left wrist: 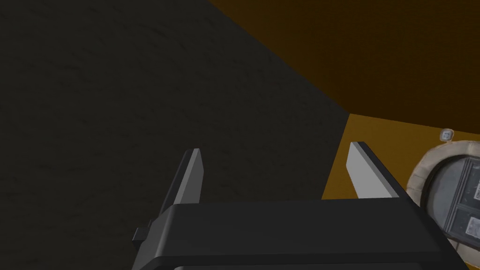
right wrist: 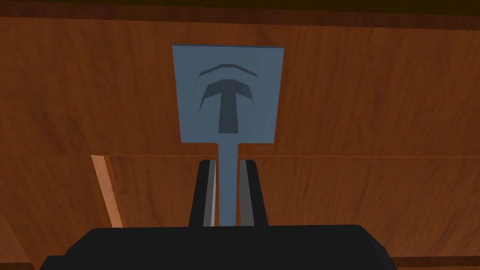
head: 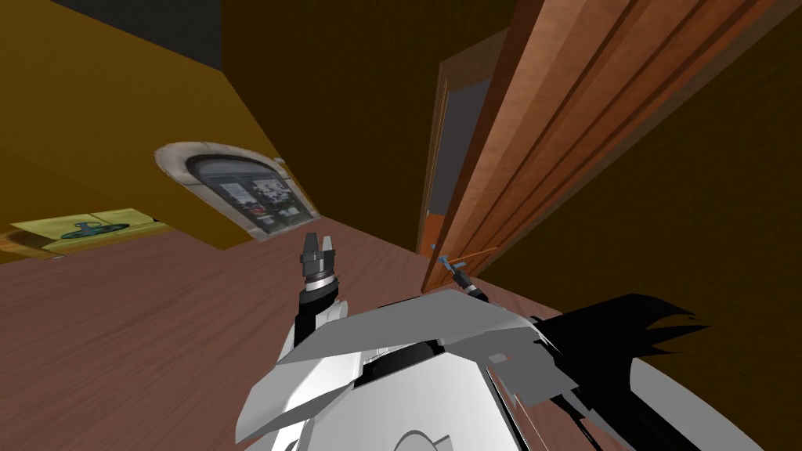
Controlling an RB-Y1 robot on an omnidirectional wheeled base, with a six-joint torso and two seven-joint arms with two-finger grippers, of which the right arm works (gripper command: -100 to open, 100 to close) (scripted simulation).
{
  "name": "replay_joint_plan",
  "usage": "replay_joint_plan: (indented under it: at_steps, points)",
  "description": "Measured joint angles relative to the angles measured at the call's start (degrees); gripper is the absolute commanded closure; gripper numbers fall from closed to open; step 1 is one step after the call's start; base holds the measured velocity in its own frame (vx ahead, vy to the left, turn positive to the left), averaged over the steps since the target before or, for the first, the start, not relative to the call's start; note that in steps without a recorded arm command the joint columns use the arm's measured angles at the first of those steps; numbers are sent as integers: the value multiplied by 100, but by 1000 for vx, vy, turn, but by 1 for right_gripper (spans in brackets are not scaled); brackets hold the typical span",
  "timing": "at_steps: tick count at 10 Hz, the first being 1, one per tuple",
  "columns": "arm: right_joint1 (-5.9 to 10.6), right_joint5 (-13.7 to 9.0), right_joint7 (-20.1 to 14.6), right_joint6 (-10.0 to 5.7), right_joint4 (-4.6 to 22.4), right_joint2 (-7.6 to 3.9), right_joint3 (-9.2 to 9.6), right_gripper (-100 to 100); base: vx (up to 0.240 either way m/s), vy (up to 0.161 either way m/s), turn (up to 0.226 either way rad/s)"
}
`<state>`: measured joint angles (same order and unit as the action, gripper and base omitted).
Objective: Pull the door open
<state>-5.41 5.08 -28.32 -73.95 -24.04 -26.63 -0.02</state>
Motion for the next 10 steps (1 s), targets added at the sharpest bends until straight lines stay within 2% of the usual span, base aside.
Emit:
replay_joint_plan:
  at_steps: [2, 5, 6, 10]
  points:
    - [-61, 12, -12, -64, -27, -13, 6, 100, -86, -37, 113]
    - [-107, 12, -21, -92, -75, -42, -16, 100, -200, -64, 167]
    - [-55, 20, -22, -187, 92, -48, -13, 100, -206, -68, 164]
    - [-136, 40, -44, -317, 141, -66, -20, 100, -211, -92, 174]
